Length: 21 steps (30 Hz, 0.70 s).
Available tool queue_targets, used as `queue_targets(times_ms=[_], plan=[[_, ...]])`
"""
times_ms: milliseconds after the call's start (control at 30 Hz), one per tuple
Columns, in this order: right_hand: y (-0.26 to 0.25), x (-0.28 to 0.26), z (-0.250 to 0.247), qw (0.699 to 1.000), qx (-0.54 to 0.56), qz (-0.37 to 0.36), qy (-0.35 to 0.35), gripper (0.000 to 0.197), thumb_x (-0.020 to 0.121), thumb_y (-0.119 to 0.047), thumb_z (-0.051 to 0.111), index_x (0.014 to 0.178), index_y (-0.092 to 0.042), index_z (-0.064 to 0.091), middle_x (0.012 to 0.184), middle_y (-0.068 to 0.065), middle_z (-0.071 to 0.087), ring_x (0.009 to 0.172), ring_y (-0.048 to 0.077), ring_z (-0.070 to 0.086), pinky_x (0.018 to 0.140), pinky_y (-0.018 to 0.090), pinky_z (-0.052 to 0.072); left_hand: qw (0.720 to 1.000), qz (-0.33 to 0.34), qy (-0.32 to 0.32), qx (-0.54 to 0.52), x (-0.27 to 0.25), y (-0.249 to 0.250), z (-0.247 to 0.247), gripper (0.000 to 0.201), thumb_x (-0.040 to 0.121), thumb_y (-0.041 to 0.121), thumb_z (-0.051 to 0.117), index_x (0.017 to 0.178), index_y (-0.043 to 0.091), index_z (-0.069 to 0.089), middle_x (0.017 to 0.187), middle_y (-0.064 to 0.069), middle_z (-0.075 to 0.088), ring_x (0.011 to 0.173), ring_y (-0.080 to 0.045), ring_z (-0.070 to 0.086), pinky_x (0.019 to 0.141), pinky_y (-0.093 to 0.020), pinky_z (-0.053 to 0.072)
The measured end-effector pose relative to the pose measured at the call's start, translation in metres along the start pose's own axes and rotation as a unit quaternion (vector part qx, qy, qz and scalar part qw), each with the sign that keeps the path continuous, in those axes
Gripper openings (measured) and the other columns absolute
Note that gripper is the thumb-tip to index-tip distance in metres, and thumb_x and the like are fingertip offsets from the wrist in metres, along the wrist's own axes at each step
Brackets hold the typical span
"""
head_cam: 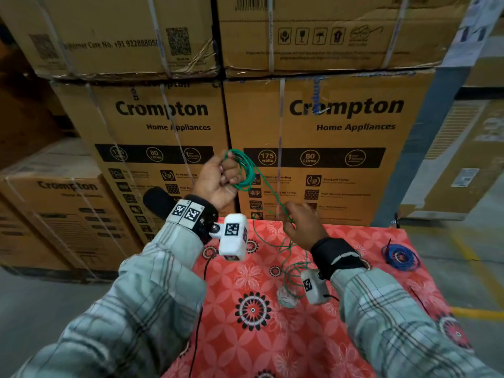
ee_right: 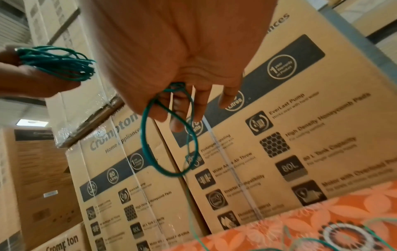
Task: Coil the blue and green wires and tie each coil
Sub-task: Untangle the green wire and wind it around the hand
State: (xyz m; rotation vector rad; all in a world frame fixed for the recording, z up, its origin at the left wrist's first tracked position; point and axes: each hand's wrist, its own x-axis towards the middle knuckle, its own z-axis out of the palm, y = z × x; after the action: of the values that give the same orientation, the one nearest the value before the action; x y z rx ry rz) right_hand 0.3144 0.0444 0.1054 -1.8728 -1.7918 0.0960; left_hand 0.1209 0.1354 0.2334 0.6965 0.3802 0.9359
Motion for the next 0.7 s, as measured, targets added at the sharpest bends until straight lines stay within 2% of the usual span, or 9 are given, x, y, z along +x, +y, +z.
queue_targets(times_ms=[133, 200, 300, 333, 400, 467, 533, 600, 700], plan=[[0.016, -0.013, 0.011, 0.997, -0.017, 0.026, -0.075, 0.006, 0.092, -0.022, 0.044, 0.095, -0.026, 0.048, 0.107, -0.001, 0.058, 0.106, 0.025, 0.045, 0.078, 0.036, 0.028, 0.998, 0.040, 0.040, -0.040, 0.009, 0.007, 0.004, 0.038, 0.104, 0.031, 0.031, 0.074, 0.013, 0.048, 0.036, 0.008, 0.028, 0.028, -0.005, 0.026, 0.037, -0.015, 0.025], [0.021, -0.013, 0.016, 0.992, -0.035, 0.034, -0.114, 0.015, 0.094, -0.032, 0.043, 0.101, -0.023, 0.053, 0.112, 0.002, 0.058, 0.109, 0.027, 0.044, 0.082, 0.037, 0.030, 0.996, 0.052, 0.062, -0.025, 0.013, -0.003, 0.003, 0.037, 0.104, 0.030, 0.032, 0.076, 0.012, 0.048, 0.036, 0.008, 0.030, 0.028, -0.004, 0.027, 0.038, -0.016, 0.027], [0.017, -0.010, 0.015, 0.995, 0.048, 0.018, -0.085, 0.030, 0.089, -0.044, 0.039, 0.098, -0.023, 0.058, 0.103, 0.002, 0.063, 0.103, 0.029, 0.050, 0.082, 0.037, 0.037, 0.996, 0.039, 0.082, 0.026, 0.018, -0.020, 0.002, 0.034, 0.104, 0.026, 0.033, 0.077, 0.012, 0.048, 0.036, 0.008, 0.031, 0.028, -0.004, 0.027, 0.037, -0.017, 0.028], [0.015, -0.010, 0.015, 0.992, 0.113, 0.002, -0.052, 0.028, 0.087, -0.043, 0.040, 0.096, -0.022, 0.057, 0.096, 0.001, 0.064, 0.096, 0.028, 0.054, 0.079, 0.038, 0.041, 0.995, 0.029, 0.082, 0.040, 0.018, -0.024, 0.002, 0.034, 0.104, 0.025, 0.033, 0.076, 0.013, 0.048, 0.035, 0.008, 0.031, 0.028, -0.004, 0.026, 0.036, -0.016, 0.027], [0.007, -0.008, 0.009, 0.970, 0.243, -0.022, -0.003, 0.008, 0.090, -0.025, 0.048, 0.091, -0.020, 0.054, 0.083, 0.000, 0.064, 0.082, 0.019, 0.061, 0.074, 0.035, 0.049, 0.996, 0.014, 0.073, 0.058, 0.017, -0.029, 0.003, 0.033, 0.104, 0.023, 0.032, 0.076, 0.013, 0.047, 0.035, 0.009, 0.031, 0.027, -0.004, 0.026, 0.036, -0.016, 0.025], [-0.004, -0.003, -0.002, 0.942, 0.334, -0.027, 0.017, 0.013, 0.093, -0.004, 0.050, 0.088, -0.015, 0.054, 0.078, 0.000, 0.064, 0.074, 0.007, 0.062, 0.072, 0.022, 0.049, 0.996, 0.004, 0.071, 0.061, 0.017, -0.032, 0.004, 0.033, 0.104, 0.024, 0.032, 0.076, 0.013, 0.047, 0.035, 0.009, 0.030, 0.027, -0.003, 0.026, 0.036, -0.016, 0.024], [-0.010, 0.003, -0.010, 0.915, 0.404, 0.002, 0.018, 0.016, 0.095, 0.003, 0.047, 0.092, -0.010, 0.056, 0.076, 0.002, 0.063, 0.072, 0.008, 0.061, 0.073, 0.021, 0.050, 0.996, 0.010, 0.081, 0.048, 0.019, -0.026, 0.004, 0.033, 0.103, 0.024, 0.033, 0.075, 0.014, 0.047, 0.035, 0.009, 0.029, 0.027, -0.004, 0.026, 0.036, -0.016, 0.025], [-0.009, 0.006, -0.009, 0.901, 0.434, 0.023, -0.024, 0.015, 0.097, 0.001, 0.044, 0.101, -0.006, 0.057, 0.075, 0.004, 0.059, 0.071, 0.015, 0.059, 0.071, 0.029, 0.054, 0.996, 0.027, 0.087, 0.024, 0.022, -0.015, 0.004, 0.034, 0.103, 0.024, 0.033, 0.074, 0.014, 0.046, 0.035, 0.009, 0.028, 0.028, -0.004, 0.026, 0.036, -0.016, 0.026], [-0.003, 0.003, 0.003, 0.928, 0.366, 0.018, -0.068, 0.021, 0.098, 0.001, 0.038, 0.108, -0.002, 0.057, 0.069, 0.003, 0.052, 0.064, 0.018, 0.052, 0.064, 0.032, 0.049, 0.995, 0.030, 0.099, 0.013, 0.024, -0.009, 0.003, 0.035, 0.104, 0.025, 0.033, 0.073, 0.013, 0.046, 0.036, 0.009, 0.028, 0.028, -0.004, 0.025, 0.035, -0.016, 0.026]])
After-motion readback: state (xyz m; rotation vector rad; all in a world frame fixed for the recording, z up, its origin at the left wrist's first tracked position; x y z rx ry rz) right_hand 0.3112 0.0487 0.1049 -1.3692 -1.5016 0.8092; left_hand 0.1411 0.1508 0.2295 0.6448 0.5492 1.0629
